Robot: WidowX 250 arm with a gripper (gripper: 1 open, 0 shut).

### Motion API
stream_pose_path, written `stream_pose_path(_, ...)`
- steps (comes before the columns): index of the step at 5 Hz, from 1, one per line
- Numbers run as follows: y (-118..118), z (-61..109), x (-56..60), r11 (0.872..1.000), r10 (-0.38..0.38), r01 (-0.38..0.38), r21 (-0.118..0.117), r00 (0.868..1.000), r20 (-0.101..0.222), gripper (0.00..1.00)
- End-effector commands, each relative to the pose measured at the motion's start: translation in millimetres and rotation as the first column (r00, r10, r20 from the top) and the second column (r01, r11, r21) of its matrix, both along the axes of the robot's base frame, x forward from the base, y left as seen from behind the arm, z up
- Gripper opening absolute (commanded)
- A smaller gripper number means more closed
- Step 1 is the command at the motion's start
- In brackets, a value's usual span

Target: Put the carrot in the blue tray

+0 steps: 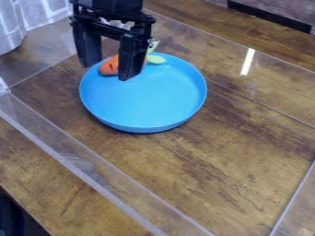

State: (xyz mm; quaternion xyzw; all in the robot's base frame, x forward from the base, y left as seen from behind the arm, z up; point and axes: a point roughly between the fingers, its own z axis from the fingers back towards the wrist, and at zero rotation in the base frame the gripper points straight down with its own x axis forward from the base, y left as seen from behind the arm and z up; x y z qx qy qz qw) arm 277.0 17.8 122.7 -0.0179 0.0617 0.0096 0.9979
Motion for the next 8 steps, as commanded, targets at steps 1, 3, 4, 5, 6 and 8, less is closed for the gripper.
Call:
stream_pose_path(1, 6.6, 16.7, 0.0, 1.0, 0.02, -0.02, -0.001, 0.998, 0.063, 1.0)
stream_pose_path(3, 10.8, 12.5, 1.7, 0.999, 0.029, -0.028, -0.017, 0.998, 0.063, 1.0)
stream_pose_path(4, 11.8, 11.1, 2.1, 0.999, 0.03, -0.028, -0.025, 0.997, 0.065, 1.0)
stream_pose_path(5, 12.7, 9.8, 2.3, 0.999, 0.03, -0.028, -0.033, 0.997, 0.068, 1.0)
stream_pose_path(6, 13.4, 7.9, 3.6, 0.999, 0.026, -0.024, -0.036, 0.997, 0.07, 1.0)
stream_pose_path(8, 15.4, 4.7, 5.5, 0.999, 0.025, -0.022, -0.047, 0.997, 0.071, 1.0)
